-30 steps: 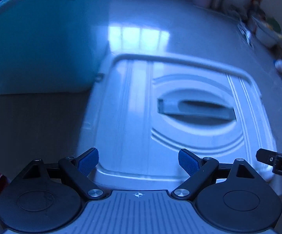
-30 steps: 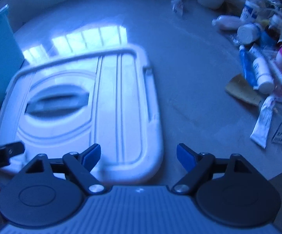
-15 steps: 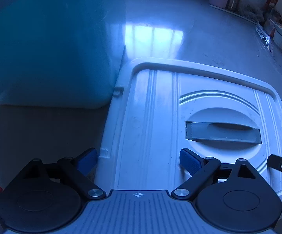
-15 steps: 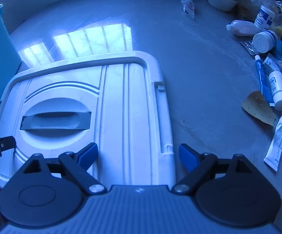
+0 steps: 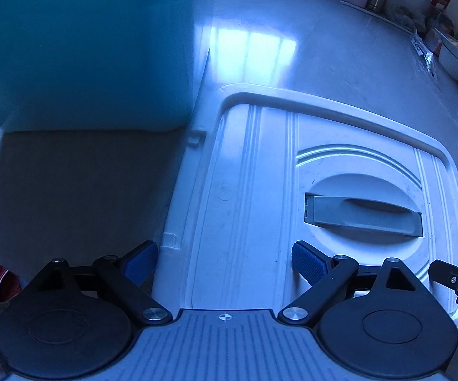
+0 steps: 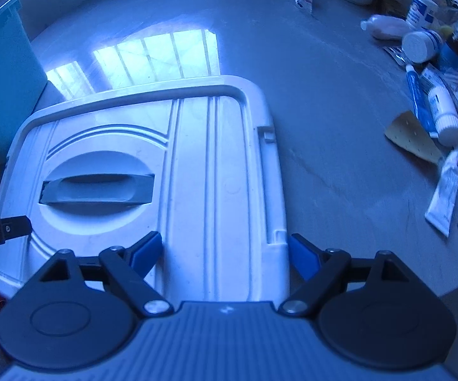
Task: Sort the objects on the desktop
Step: 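Lower both open tools onto the rim of the white lid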
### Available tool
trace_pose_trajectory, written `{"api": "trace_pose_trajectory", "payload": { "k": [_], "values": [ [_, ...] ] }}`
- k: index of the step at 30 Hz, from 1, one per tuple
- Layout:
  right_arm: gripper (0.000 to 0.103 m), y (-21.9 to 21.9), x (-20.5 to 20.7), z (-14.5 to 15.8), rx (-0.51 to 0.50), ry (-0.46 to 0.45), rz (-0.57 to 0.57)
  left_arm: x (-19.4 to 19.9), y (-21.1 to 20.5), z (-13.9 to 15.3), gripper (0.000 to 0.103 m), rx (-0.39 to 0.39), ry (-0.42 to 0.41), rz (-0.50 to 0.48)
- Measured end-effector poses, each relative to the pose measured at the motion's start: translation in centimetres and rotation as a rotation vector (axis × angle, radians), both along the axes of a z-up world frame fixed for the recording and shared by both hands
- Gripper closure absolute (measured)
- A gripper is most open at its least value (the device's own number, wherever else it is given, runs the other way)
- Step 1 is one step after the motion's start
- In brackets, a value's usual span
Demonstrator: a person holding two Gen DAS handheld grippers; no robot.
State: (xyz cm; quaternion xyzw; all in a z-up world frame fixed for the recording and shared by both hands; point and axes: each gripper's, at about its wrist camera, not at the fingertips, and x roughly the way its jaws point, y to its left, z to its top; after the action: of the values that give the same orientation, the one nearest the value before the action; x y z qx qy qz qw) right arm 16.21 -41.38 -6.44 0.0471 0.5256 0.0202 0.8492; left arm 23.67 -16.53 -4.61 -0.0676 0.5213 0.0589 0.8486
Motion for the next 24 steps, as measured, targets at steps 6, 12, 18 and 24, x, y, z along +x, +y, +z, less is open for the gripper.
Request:
{"api": "trace_pose_trajectory", "payload": {
  "k": [6, 12, 18, 24],
  "values": [
    [0.016, -0.1, -1.1, 0.0, 0.003, -0.002, -0.004, -0.5, 0.3, 0.4, 0.009, -0.002, 0.001, 0.004],
    [0.016, 0.2, -1.8, 0.0, 0.000, 0.001, 0.012, -1.3, 0.6, 0.7, 0.009, -0.012, 0.005, 0.008],
    [0.016, 0.6, -2.2, 0.0, -0.003, 0.005, 0.024, -0.8, 1.5, 1.3, 0.009, -0.048, -0.006, 0.014],
    [0.016, 0.8, -2.3, 0.2, -0.013, 0.005, 0.024, 0.2, 2.6, 1.8, 0.010, -0.086, -0.022, 0.021]
  ]
}}
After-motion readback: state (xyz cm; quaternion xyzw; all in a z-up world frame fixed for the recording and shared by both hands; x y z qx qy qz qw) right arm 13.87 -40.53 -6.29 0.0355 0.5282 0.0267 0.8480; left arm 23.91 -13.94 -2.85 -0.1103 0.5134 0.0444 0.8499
